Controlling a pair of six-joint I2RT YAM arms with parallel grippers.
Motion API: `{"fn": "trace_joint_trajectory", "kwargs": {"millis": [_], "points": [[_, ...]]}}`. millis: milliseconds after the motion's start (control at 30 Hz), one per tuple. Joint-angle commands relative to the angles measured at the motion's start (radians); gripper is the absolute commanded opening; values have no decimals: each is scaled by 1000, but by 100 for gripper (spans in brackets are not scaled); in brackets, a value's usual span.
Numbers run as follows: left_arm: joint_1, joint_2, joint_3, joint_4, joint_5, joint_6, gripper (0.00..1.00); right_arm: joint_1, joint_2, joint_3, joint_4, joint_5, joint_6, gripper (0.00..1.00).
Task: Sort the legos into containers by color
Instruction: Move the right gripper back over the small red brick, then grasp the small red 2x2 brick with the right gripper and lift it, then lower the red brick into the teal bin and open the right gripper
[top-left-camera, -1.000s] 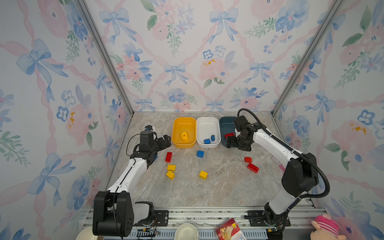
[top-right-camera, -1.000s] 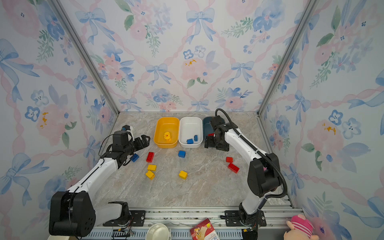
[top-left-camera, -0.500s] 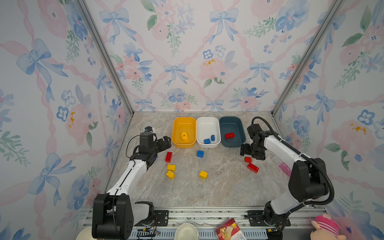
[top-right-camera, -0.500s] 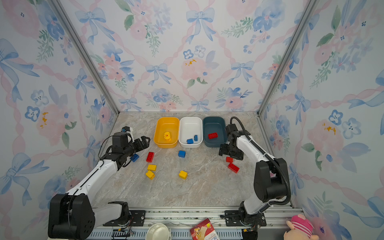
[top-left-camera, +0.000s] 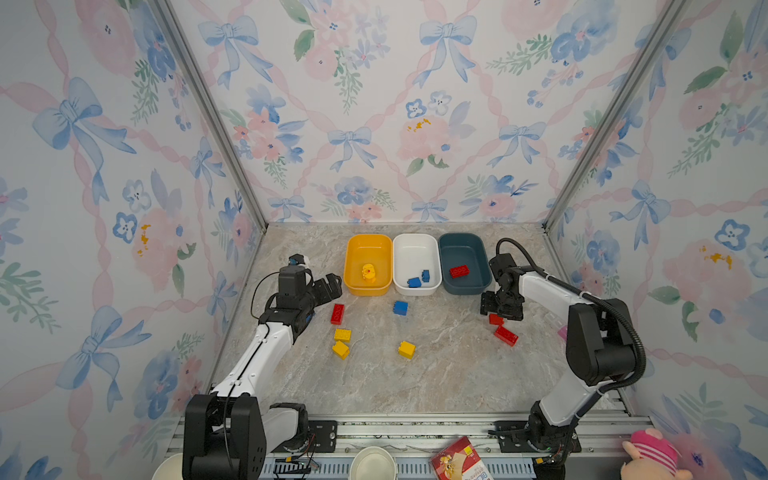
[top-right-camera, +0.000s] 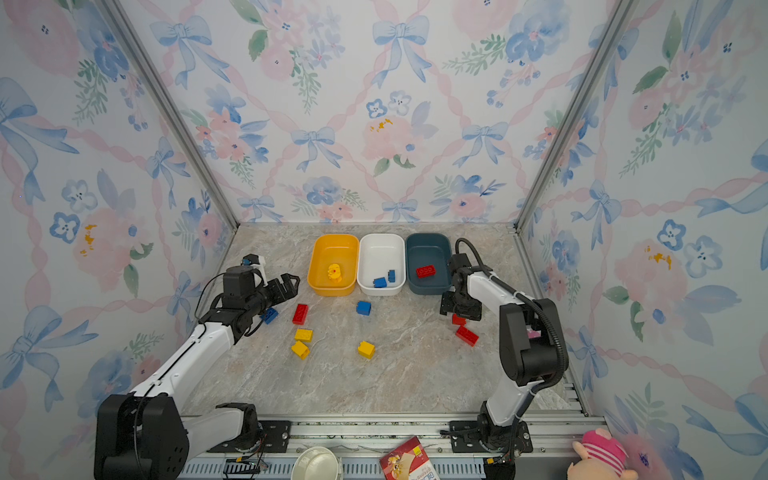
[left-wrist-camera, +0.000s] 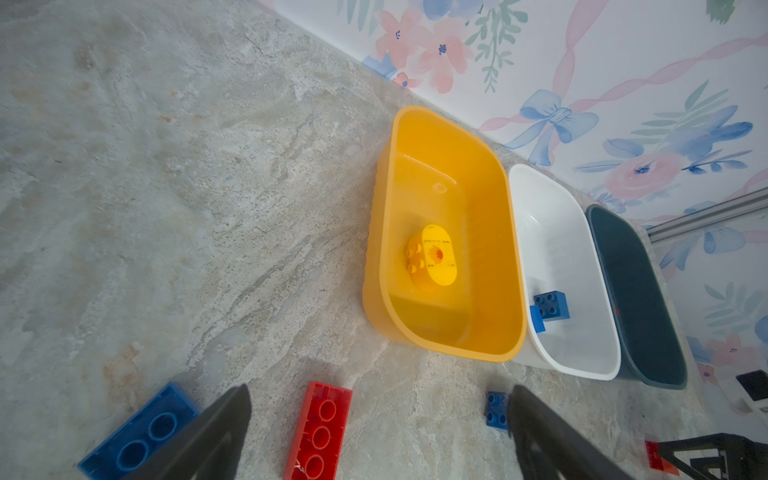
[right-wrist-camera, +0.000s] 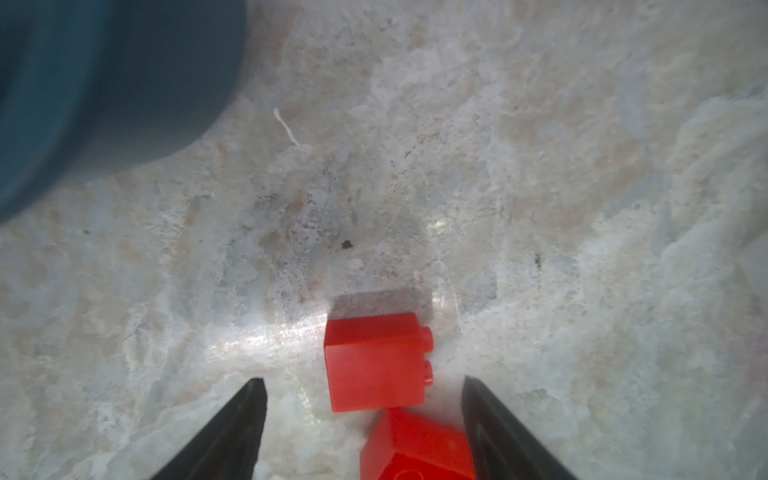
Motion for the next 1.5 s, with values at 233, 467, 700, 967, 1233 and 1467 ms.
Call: {"fn": "trace_joint_trajectory", "kwargs": {"millis": [233, 467, 700, 967, 1233, 1467], "points": [[6, -9, -12, 9, 12, -13, 98, -37, 30, -64, 46, 10, -15, 67], [5, -14, -19, 9, 7, -13, 98, -41, 48, -81, 88, -14, -18, 56], [5, -22, -26, 9, 3, -14, 98, -41, 50, -75, 84, -13, -22, 43], [5, -25, -26, 11, 0, -19, 98, -30, -21, -36, 29, -29, -19, 42], [5, -22, -59, 20, 3, -19, 98, 49, -104, 100, -57, -25, 3, 42], [5, -25, -69, 27, 7, -23, 98, 86, -74, 264, -73, -27, 11, 43]]}}
